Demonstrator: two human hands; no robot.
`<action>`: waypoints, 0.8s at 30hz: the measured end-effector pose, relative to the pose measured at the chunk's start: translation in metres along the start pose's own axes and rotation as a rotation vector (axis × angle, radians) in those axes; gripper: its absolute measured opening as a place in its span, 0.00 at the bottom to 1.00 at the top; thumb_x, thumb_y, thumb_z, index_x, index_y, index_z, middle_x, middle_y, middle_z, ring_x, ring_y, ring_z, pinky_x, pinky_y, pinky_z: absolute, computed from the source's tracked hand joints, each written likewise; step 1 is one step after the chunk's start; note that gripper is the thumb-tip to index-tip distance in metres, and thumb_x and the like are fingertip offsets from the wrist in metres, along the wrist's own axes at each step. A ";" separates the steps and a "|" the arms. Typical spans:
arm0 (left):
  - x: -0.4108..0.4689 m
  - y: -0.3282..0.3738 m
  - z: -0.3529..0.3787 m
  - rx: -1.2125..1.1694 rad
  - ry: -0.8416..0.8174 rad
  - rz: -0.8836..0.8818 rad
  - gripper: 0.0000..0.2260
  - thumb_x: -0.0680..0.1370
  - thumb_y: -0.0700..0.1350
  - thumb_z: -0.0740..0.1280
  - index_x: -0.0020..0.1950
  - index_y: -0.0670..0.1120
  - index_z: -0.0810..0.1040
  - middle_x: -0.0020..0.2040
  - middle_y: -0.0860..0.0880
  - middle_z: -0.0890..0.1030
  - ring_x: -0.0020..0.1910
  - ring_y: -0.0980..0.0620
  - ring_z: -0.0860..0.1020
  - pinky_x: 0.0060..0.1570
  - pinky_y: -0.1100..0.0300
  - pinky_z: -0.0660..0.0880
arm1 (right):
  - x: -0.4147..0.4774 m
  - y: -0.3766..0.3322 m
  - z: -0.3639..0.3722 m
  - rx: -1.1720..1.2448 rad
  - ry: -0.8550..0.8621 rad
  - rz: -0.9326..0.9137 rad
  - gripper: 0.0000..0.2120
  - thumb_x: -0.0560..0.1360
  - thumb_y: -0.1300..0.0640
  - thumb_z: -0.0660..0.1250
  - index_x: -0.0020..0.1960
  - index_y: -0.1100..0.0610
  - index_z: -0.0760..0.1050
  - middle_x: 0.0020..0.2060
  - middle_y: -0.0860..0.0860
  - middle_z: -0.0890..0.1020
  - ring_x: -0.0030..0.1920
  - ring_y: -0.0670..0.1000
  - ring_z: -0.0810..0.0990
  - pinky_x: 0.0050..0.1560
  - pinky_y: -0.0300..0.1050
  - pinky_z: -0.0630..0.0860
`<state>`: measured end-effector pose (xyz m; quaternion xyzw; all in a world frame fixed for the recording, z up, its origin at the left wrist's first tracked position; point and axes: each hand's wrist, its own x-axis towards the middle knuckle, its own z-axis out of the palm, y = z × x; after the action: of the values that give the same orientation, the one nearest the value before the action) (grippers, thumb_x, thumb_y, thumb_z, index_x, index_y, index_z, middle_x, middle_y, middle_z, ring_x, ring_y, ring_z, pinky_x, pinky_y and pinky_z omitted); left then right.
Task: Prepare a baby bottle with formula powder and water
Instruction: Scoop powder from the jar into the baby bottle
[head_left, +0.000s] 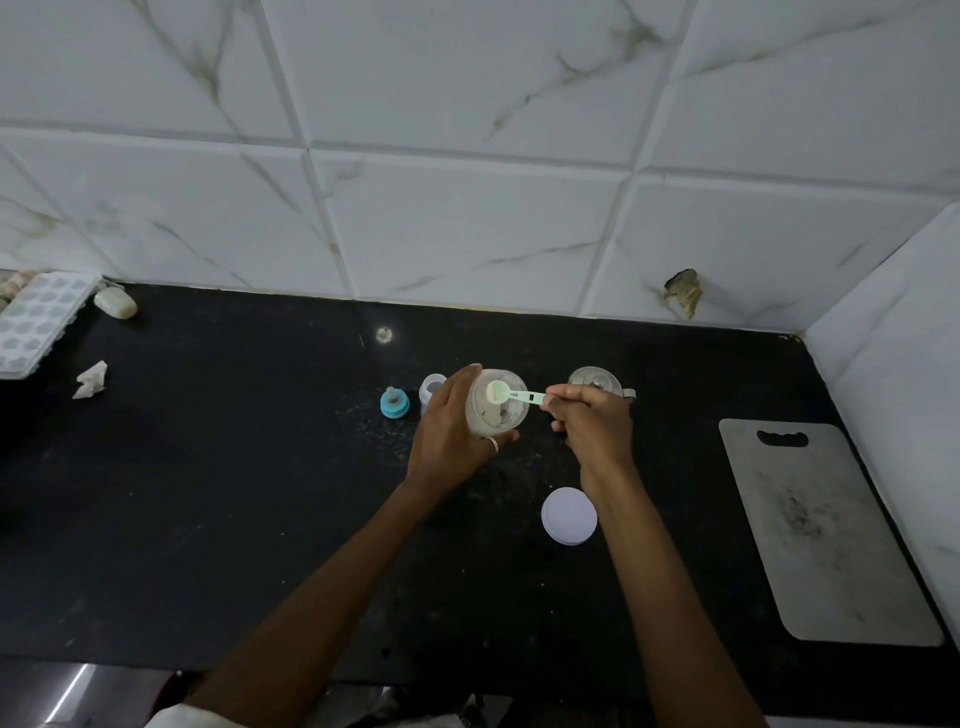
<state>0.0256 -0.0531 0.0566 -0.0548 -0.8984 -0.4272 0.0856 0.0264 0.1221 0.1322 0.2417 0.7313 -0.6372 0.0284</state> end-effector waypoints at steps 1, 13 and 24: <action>0.000 0.001 0.001 -0.001 0.003 -0.012 0.44 0.67 0.54 0.82 0.77 0.46 0.66 0.74 0.47 0.73 0.73 0.49 0.71 0.67 0.55 0.70 | 0.000 0.001 -0.001 0.004 0.009 0.004 0.06 0.76 0.64 0.71 0.49 0.56 0.85 0.42 0.51 0.87 0.35 0.44 0.80 0.36 0.36 0.76; 0.014 0.005 0.029 -0.052 -0.004 -0.124 0.41 0.65 0.63 0.80 0.73 0.50 0.71 0.67 0.52 0.78 0.68 0.54 0.76 0.67 0.51 0.76 | 0.013 -0.001 -0.011 0.052 0.082 0.034 0.06 0.76 0.64 0.71 0.48 0.55 0.85 0.42 0.51 0.87 0.40 0.45 0.84 0.40 0.38 0.79; 0.034 -0.010 0.055 -0.078 -0.017 -0.205 0.37 0.64 0.61 0.81 0.70 0.55 0.73 0.66 0.56 0.79 0.67 0.56 0.76 0.67 0.50 0.75 | 0.036 0.002 -0.007 0.125 0.094 0.104 0.07 0.75 0.65 0.72 0.46 0.54 0.85 0.41 0.53 0.88 0.41 0.49 0.87 0.44 0.43 0.82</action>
<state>-0.0153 -0.0155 0.0221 0.0306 -0.8828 -0.4677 0.0315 -0.0026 0.1402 0.1194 0.3103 0.6770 -0.6673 0.0121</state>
